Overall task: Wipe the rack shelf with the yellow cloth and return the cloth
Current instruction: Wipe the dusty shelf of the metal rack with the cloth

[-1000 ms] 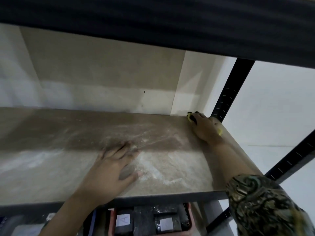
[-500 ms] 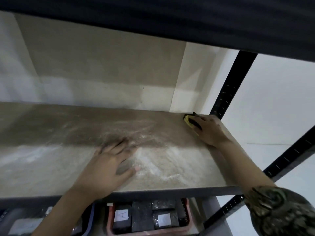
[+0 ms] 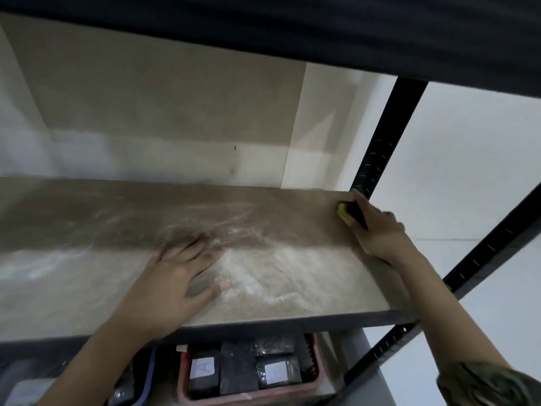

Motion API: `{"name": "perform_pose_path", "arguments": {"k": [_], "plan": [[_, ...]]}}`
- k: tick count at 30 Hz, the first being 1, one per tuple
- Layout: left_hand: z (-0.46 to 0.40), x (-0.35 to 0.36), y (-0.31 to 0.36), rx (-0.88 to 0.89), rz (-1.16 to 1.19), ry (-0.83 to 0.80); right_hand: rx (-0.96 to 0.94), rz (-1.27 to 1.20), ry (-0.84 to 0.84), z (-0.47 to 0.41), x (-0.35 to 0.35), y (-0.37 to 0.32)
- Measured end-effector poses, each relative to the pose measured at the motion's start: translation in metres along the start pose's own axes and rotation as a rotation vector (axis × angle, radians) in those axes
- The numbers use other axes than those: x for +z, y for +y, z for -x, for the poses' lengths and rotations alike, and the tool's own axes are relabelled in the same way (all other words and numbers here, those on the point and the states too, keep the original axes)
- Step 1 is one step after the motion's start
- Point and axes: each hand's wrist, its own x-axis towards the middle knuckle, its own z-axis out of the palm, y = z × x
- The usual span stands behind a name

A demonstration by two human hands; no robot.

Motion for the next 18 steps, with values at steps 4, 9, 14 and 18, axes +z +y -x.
{"name": "perform_pose_path", "arguments": {"k": [4,9,14,18], "plan": [[-0.001,0.001,-0.001,0.01,-0.026,0.001,0.139,0.127,-0.011,0.007,0.023,-0.004],[-0.001,0.003,-0.003,0.031,-0.009,0.021,-0.158,0.104,-0.03,0.053,0.024,-0.055],[-0.002,0.004,-0.002,0.039,-0.001,0.04,-0.401,-0.03,-0.006,0.078,0.015,-0.064],[-0.001,0.004,-0.001,0.04,-0.005,0.037,0.111,-0.023,-0.005,0.037,-0.007,0.002]]}}
